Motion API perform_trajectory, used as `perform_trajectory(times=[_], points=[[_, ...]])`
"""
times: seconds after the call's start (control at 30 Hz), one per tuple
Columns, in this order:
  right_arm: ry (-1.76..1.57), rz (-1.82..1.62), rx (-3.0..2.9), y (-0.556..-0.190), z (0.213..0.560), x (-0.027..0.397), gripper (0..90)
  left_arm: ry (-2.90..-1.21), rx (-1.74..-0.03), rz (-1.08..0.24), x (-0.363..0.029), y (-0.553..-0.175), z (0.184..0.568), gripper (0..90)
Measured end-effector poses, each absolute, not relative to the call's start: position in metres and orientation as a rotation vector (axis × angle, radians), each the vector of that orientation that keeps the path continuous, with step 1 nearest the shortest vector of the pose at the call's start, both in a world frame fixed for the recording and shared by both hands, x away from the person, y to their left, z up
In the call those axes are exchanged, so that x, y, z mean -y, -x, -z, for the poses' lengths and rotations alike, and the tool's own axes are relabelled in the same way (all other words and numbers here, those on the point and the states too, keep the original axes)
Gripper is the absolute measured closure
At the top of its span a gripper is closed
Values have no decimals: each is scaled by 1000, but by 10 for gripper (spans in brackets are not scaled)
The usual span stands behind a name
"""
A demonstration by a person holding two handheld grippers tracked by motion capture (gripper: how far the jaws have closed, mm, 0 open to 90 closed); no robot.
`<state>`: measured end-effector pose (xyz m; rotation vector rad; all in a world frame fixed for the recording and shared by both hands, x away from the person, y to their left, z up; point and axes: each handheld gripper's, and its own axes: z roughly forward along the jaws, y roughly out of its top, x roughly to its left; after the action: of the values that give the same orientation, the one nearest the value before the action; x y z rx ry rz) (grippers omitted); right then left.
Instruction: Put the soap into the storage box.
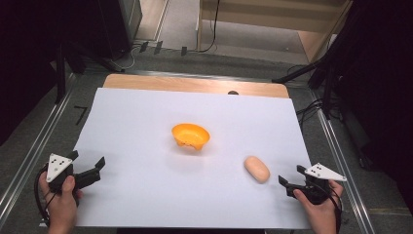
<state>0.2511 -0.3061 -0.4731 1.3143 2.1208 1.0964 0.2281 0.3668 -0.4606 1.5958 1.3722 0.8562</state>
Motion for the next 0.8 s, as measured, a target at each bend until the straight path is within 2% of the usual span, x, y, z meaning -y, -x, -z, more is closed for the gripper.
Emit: perform_trajectory(times=[0.37,0.57,0.63,0.8], points=[[-1318,-947,-2226,-267,465,296,274,-1598,-1371,-856,-367,-228,461,74],[-1292,-936,-2284,-277,456,292,395,-1597,-1372,-856,-367,-228,461,74],[-1281,-945,-2342,-280,453,289,462,-1597,-1370,-855,-367,-228,461,74],[-1223,-884,-2419,-285,449,277,480,-1596,-1369,-854,-367,-228,461,74]])
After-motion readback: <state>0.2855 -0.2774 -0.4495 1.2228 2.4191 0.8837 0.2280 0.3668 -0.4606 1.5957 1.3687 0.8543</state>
